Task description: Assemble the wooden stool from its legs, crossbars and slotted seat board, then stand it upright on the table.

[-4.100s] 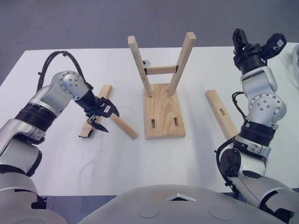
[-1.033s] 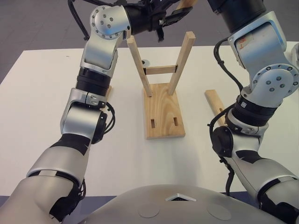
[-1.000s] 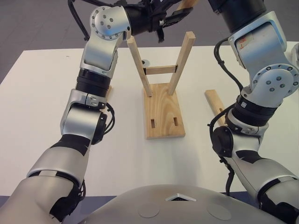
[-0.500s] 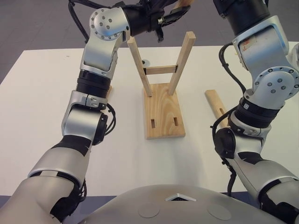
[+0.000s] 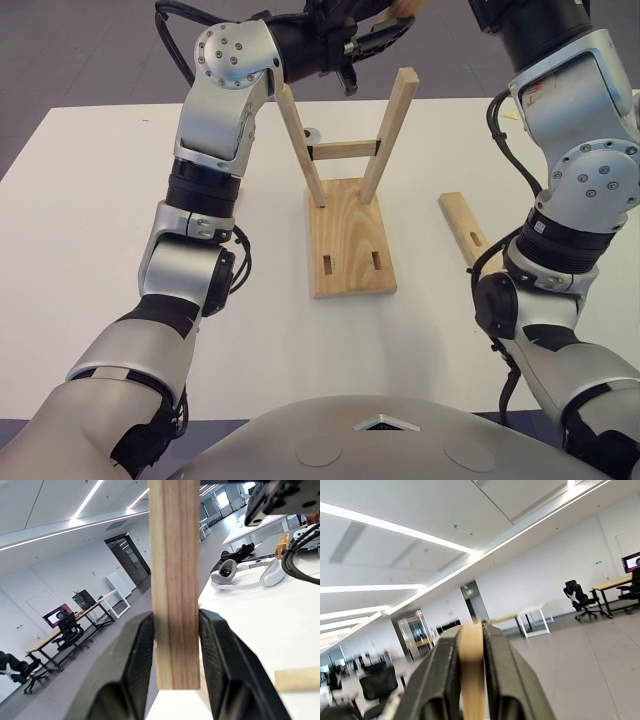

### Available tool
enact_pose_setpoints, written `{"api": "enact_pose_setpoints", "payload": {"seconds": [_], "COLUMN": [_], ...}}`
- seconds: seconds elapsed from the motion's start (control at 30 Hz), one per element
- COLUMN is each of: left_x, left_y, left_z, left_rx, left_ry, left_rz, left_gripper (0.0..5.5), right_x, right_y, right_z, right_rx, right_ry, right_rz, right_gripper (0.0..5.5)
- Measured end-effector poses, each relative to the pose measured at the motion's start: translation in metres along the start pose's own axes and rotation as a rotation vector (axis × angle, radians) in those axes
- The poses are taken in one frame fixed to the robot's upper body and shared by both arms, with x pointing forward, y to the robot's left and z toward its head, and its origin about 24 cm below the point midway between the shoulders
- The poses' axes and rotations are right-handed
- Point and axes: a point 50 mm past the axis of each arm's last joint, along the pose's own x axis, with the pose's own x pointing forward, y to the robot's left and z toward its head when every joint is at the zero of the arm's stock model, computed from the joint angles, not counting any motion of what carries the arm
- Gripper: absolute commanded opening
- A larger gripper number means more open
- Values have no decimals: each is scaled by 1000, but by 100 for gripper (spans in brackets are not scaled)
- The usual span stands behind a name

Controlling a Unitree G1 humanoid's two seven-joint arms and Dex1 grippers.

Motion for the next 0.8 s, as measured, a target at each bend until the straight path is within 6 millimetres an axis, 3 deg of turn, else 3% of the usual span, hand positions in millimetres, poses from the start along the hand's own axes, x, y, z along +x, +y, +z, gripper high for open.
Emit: {"api": "enact_pose_setpoints", "payload": {"seconds": [0.07, 0.4, 0.5, 0.63, 0.73, 0.8], "left_x": [1, 1, -1, -13, -14, -14], "left_y": [-1, 0, 0, -4, -3, -3], "left_z": [3, 2, -4, -28, -29, -29], "left_rx": [5, 1, 13, -24, -22, -21], "left_ry": [-14, -7, 22, 100, 108, 109], "left_rz": [-6, 3, -7, -15, -14, -14], "left_gripper": [129, 129, 129, 129, 129, 129], "right_x": [-1, 1, 3, 2, 2, 2], "right_y": [-1, -3, -4, -9, -10, -10], "right_z": [-13, -15, -19, -18, -18, -17], "right_rx": [-28, -27, -26, -43, -47, -44], "right_ry": [64, 59, 69, 64, 59, 56], "right_rz": [-2, -32, -47, -86, -93, -89], "right_gripper": [152, 156, 156, 156, 156, 115]}}
